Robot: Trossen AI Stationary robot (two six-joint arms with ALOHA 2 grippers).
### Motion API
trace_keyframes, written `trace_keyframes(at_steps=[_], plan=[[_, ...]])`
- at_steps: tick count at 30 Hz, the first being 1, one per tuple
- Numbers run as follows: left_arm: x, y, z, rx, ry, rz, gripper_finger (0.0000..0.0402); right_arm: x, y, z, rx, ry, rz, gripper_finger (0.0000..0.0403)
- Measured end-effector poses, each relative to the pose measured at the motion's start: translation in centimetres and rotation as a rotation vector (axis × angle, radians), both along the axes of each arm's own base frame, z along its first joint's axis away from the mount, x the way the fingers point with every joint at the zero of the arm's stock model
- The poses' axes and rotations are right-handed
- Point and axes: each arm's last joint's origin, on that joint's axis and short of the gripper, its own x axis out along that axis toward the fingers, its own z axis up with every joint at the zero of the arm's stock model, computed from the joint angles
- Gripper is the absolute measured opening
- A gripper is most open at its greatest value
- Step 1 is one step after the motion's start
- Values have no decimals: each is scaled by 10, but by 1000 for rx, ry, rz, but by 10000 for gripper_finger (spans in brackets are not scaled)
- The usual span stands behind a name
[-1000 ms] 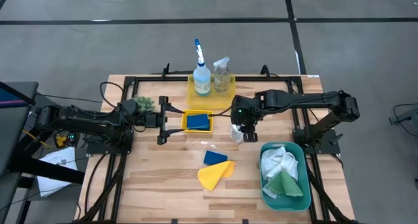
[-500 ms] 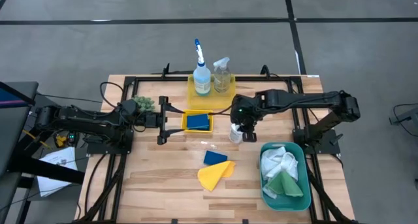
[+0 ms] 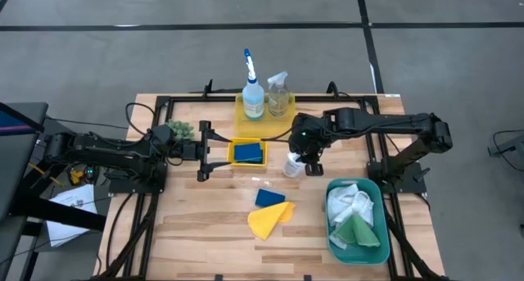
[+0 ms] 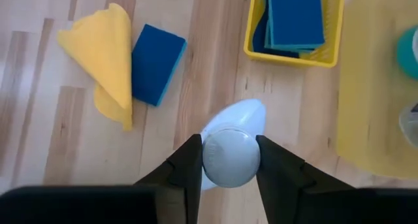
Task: Pick & Place Kitchen Items
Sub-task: Put the plastic restorer bottle into the top yellow bin
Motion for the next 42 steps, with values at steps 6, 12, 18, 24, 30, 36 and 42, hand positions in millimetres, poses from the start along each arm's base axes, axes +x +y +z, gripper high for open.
trace_keyframes(at_steps=[6,12,18,24,30,36,42], plan=[[0,0,0,0,0,0,298,1,-6,7,-17,-23,-23,107],[0,0,0,0,0,0,298,4,-17,16,22,-90,-197,107],[0,0,0,0,0,0,298,5,-27,24,96,-130,-382,107],[0,0,0,0,0,0,298,1,-46,40,157,-181,-531,107],[0,0,0,0,0,0,298,-6,-73,48,197,-215,-660,107],[0,0,0,0,-1,0,298,-11,-95,51,254,-273,-755,107],[0,0,0,0,-1,0,298,-9,-102,56,251,-342,-760,107]])
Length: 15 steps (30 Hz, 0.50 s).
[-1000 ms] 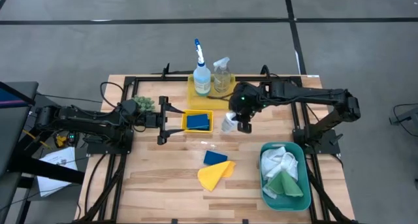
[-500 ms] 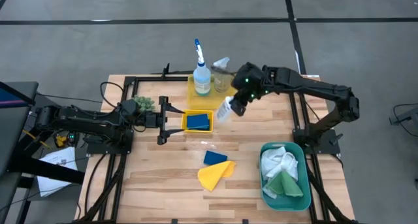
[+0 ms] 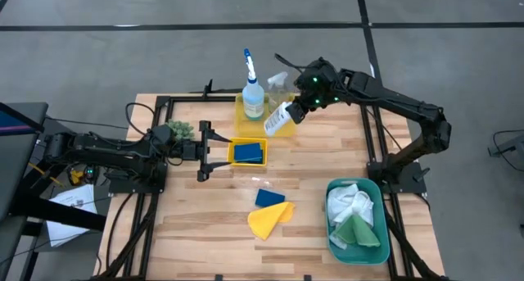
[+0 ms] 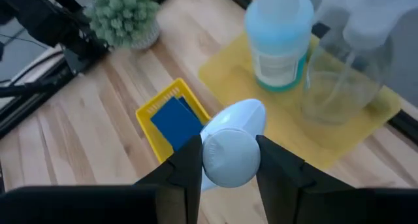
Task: Pick & Place Kitchen Items
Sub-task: Put the plastic restorer bottle into the top yellow bin
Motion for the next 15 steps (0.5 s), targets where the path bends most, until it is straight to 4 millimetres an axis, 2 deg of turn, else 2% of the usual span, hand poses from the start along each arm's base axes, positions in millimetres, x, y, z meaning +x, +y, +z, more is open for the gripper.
trace_keyframes(at_steps=[7,12,15], plan=[[0,0,0,0,0,0,298,6,-3,-5,-15,8,12,107],[0,0,0,1,0,-8,298,23,-11,-11,-23,56,11,107],[0,0,0,3,-3,-16,298,39,-16,-4,-44,58,27,107]])
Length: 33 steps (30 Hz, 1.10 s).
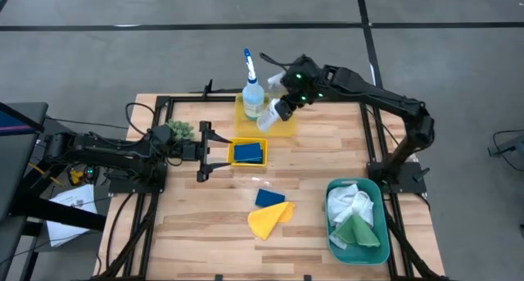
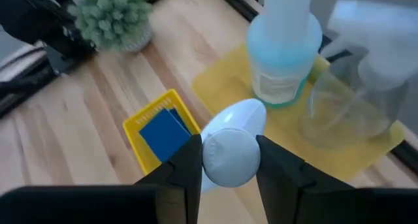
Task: Pick & Place Kitchen Items
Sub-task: Put the plastic restorer bottle into the top yellow bin
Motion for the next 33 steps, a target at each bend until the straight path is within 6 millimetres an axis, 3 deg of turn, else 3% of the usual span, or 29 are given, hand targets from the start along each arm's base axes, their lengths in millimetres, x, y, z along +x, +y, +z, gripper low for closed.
trace_keyframes(at_steps=[9,14,22,33], plan=[[0,0,-1,0,6,0,298,31,-24,9,-17,113,-7,107],[0,0,-1,1,7,0,298,44,-39,2,-11,172,-6,107],[0,0,-1,2,7,1,298,46,-58,-13,-16,235,-16,107],[0,0,-1,2,7,1,298,46,-60,-14,-24,235,-10,107]])
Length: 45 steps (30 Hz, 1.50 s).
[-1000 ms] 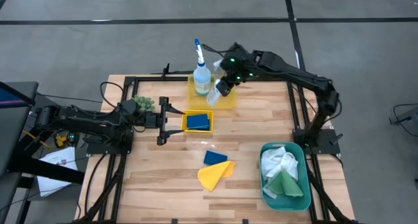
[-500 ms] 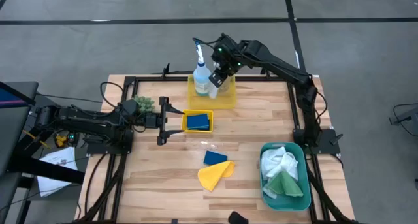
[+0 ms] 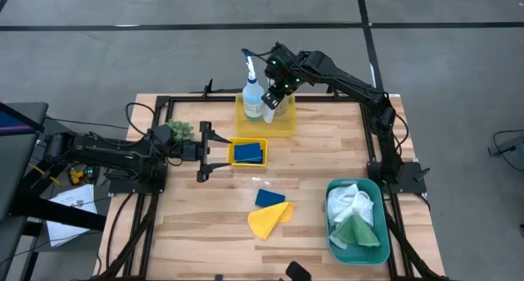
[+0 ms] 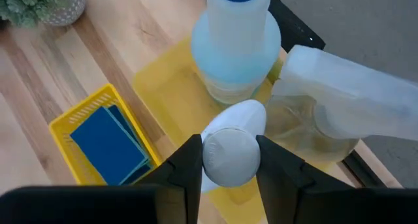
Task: Pick & Place Kitchen Items
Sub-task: Put the plastic restorer bottle into the top yellow bin
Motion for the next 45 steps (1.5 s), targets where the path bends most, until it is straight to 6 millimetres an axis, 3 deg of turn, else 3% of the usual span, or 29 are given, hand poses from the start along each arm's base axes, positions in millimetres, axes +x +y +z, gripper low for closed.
trace_keyframes(at_steps=[11,21,30,45], plan=[[0,0,0,0,0,0,298,15,4,-20,-13,64,98,107],[0,0,0,0,0,0,298,14,2,-20,-45,79,150,107],[0,0,0,0,0,0,298,17,4,-37,-56,131,230,107],[0,0,0,-1,3,0,298,19,3,-36,-101,120,321,107]])
